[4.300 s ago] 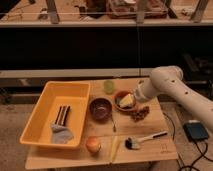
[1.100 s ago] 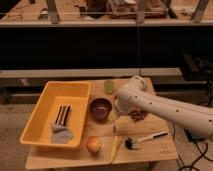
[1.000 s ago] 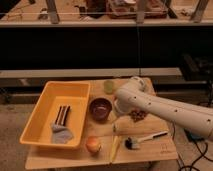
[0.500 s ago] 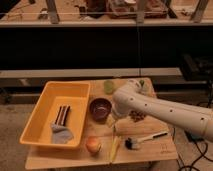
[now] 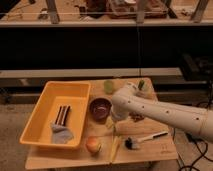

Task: Place fork in purple bowl

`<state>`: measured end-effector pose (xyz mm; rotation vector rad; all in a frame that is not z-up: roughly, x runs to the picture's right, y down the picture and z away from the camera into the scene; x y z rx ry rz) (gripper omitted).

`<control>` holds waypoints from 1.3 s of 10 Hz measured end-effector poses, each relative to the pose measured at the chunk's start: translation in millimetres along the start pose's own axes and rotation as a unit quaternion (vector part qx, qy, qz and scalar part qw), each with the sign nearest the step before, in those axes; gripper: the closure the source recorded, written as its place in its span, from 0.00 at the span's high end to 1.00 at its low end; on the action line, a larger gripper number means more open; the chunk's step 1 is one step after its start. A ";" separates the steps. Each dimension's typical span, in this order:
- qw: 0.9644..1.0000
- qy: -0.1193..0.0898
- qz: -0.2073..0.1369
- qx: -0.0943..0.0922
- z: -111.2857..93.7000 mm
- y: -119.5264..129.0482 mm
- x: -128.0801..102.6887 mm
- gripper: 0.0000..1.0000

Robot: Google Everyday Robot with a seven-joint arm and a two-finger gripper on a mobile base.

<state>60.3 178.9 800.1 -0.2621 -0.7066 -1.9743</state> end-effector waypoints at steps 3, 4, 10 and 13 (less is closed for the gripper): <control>1.000 0.009 -0.001 -0.008 9.1 -1.3 4.5 0.66; 1.000 0.011 -0.004 -0.012 12.7 -2.6 8.6 0.66; 0.999 0.012 -0.016 -0.030 34.0 3.8 26.3 0.66; 0.999 0.013 -0.021 -0.037 40.6 6.9 35.1 0.66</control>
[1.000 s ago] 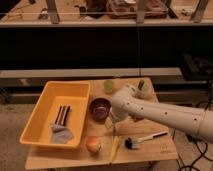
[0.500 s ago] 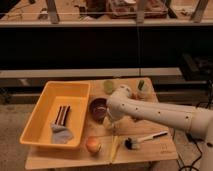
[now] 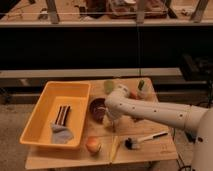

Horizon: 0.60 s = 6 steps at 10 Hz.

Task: Place fork in purple bowl

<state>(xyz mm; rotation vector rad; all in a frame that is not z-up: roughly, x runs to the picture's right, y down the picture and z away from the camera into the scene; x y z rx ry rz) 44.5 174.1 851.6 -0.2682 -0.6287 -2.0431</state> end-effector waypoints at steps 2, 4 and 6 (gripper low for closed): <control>1.000 -0.003 -0.002 -0.003 5.1 2.4 1.8 0.55; 1.000 -0.006 -0.001 -0.002 10.5 5.3 2.2 0.38; 1.000 -0.011 0.001 -0.002 15.3 7.8 1.9 0.34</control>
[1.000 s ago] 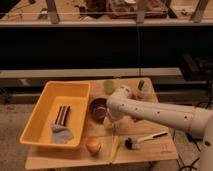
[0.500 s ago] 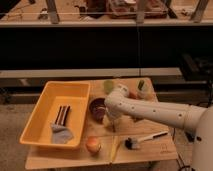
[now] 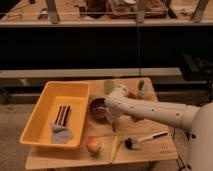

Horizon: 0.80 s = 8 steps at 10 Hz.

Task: Place fork in purple bowl

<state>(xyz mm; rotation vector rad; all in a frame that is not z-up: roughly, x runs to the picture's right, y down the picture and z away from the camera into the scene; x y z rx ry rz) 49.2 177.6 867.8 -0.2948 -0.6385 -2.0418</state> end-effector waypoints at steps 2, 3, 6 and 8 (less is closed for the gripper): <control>1.000 -0.005 0.001 0.000 3.6 0.5 -0.5 0.34; 1.000 -0.006 0.002 0.000 4.1 0.8 -0.9 0.34; 1.000 -0.007 0.002 -0.001 3.0 1.5 -1.8 0.46; 1.000 -0.008 0.002 -0.006 2.2 2.9 -3.8 0.64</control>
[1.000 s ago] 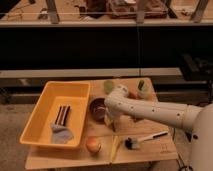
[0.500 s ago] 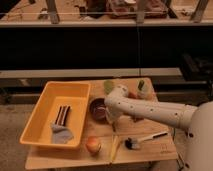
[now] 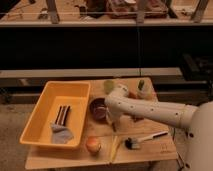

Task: Place fork in purple bowl

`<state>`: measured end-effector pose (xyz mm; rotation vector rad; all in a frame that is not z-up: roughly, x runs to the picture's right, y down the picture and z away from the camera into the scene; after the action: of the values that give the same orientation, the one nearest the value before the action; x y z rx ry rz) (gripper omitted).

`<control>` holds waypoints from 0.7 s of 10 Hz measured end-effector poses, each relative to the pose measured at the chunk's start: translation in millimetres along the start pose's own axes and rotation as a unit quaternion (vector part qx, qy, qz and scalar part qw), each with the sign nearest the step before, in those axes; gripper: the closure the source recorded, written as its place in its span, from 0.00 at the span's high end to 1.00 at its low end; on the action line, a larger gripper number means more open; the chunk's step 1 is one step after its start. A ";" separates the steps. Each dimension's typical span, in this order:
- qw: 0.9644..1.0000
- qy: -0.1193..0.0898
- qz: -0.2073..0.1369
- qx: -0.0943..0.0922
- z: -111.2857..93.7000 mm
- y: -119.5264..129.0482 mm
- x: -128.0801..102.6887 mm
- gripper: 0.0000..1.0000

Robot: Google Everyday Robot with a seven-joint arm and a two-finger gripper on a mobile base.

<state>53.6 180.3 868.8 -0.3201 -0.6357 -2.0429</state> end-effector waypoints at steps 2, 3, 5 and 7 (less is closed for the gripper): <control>1.000 -0.002 0.004 -0.004 -1.1 0.9 -0.4 0.80; 1.000 -0.002 0.006 -0.004 -1.0 0.8 0.0 0.80; 1.000 -0.003 0.009 -0.003 0.1 0.9 0.0 0.80; 1.000 -0.007 0.008 -0.003 3.3 -1.0 -0.5 0.80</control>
<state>53.0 182.9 871.1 -0.3411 -0.6342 -2.0287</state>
